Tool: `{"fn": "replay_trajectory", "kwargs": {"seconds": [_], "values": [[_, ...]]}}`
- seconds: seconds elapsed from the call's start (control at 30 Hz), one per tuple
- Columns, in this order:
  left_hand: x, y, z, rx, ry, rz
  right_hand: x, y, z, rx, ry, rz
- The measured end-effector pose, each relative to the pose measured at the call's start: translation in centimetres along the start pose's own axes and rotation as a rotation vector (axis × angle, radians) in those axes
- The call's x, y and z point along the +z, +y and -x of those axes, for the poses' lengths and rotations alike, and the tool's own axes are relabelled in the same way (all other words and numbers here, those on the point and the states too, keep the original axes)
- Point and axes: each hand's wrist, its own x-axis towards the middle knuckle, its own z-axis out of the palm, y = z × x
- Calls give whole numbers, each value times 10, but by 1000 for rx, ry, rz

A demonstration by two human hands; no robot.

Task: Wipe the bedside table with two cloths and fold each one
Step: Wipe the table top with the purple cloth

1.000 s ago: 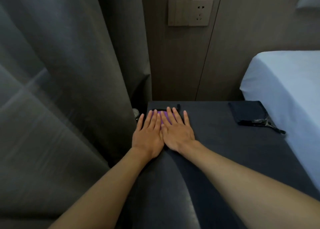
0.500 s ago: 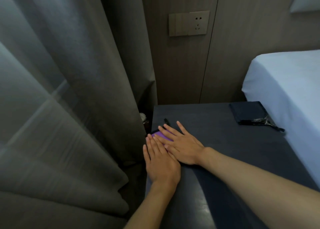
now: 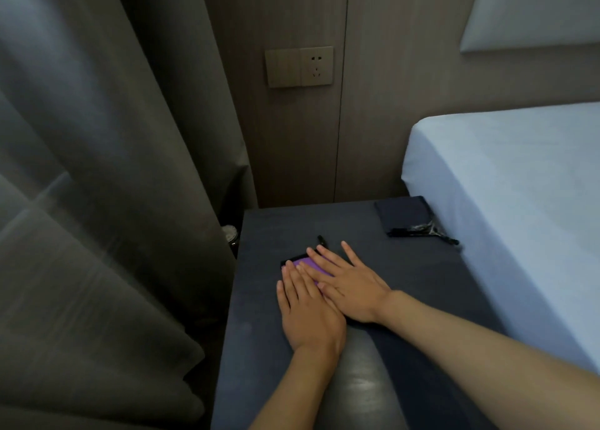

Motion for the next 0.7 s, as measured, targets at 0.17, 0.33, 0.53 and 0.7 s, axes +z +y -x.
{"fn": "replay_trajectory", "kwargs": {"seconds": [0.17,0.33,0.53,0.7], "values": [[14,42,0,83,54,47,5,34,31,95,10,-22],[18,70,-2,157,-24,34,8,57,51,171,32,-42],[24,101,-2,215,-59,53,10,81,75,236,55,-56],[27,127,1,263,-121,0,12,98,97,299,55,-27]]}}
